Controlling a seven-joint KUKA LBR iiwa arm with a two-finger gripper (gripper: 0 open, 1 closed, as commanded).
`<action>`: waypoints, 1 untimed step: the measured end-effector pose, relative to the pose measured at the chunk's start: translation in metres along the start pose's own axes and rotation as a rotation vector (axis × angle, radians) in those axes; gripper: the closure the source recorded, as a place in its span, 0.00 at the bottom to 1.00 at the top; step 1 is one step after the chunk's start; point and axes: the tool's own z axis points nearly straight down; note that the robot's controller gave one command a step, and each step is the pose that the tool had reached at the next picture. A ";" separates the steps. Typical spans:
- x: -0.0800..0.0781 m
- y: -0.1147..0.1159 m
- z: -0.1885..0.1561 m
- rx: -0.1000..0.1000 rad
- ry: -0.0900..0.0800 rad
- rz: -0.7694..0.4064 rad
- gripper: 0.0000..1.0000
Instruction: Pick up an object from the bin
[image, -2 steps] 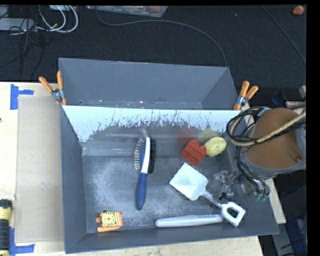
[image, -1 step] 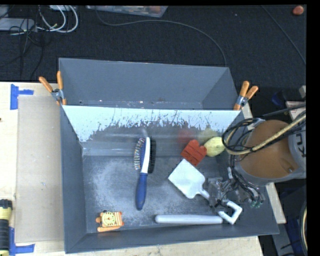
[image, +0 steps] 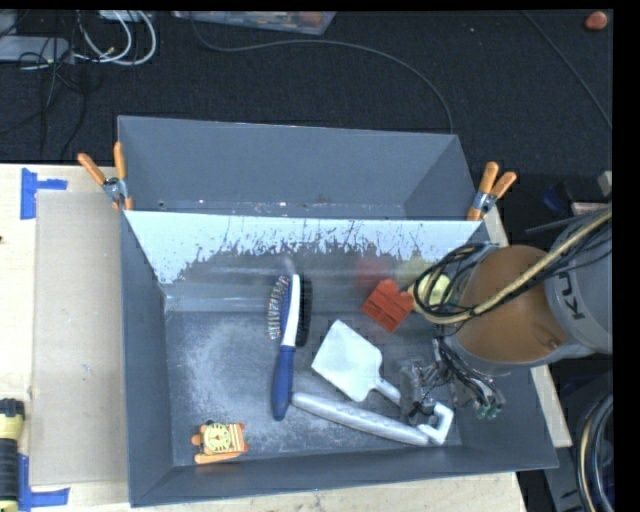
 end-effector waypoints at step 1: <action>-0.001 0.009 -0.001 0.000 0.004 0.000 1.00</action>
Offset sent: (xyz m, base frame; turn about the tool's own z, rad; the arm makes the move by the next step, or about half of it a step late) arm -0.0156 0.0326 -0.0061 -0.1137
